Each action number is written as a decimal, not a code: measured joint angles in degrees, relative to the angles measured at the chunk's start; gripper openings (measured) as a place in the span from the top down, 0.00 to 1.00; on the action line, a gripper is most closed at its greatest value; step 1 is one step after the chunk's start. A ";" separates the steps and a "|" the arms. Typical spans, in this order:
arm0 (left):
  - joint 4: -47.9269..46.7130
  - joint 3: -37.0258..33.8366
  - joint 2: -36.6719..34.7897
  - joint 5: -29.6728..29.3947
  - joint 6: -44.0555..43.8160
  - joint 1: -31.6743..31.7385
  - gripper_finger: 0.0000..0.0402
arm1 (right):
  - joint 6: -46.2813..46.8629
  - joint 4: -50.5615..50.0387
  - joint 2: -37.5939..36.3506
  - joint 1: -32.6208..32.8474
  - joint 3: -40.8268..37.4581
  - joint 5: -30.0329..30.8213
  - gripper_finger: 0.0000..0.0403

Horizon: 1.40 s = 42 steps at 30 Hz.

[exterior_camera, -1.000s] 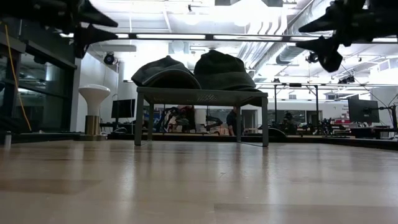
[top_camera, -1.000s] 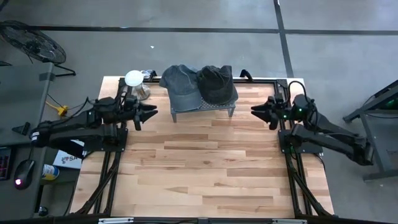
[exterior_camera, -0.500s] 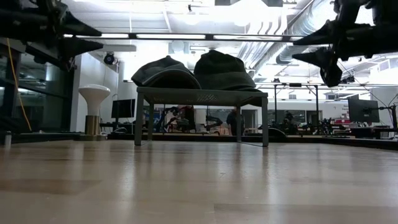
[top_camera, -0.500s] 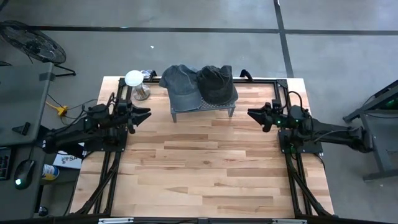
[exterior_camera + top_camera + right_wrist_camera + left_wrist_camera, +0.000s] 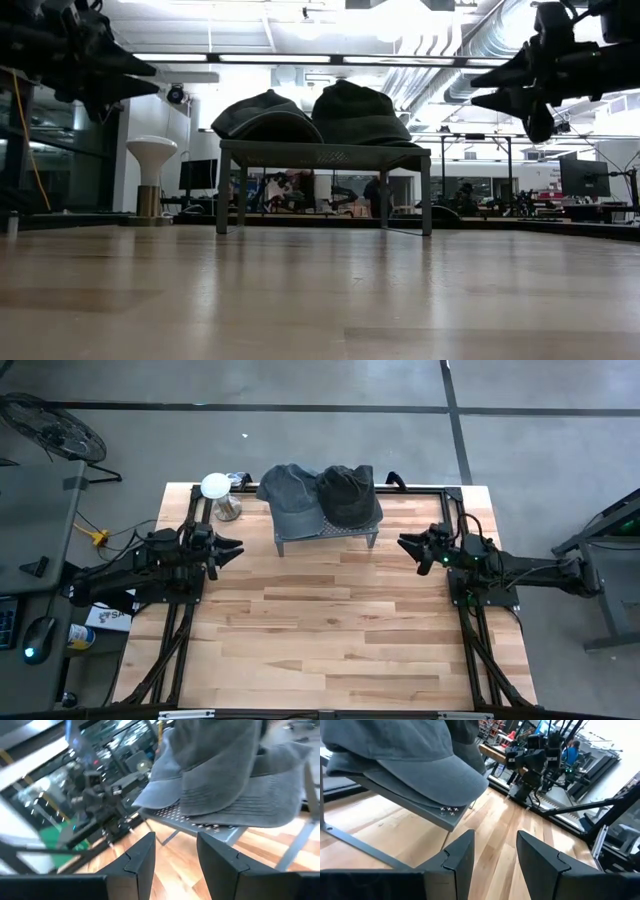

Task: Pick & Place hat
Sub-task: Return to Home Position

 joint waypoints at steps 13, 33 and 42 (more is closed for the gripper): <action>-1.43 0.00 0.24 0.79 6.15 -0.01 0.64 | -24.00 -3.54 0.02 0.01 0.02 -9.31 0.66; -8.64 0.02 0.26 1.15 7.96 0.00 0.64 | -21.73 -10.42 0.02 -0.01 0.02 -8.53 0.66; -8.63 0.02 0.26 1.14 7.95 -0.01 0.64 | -21.73 -10.42 0.02 -0.01 0.02 -8.53 0.66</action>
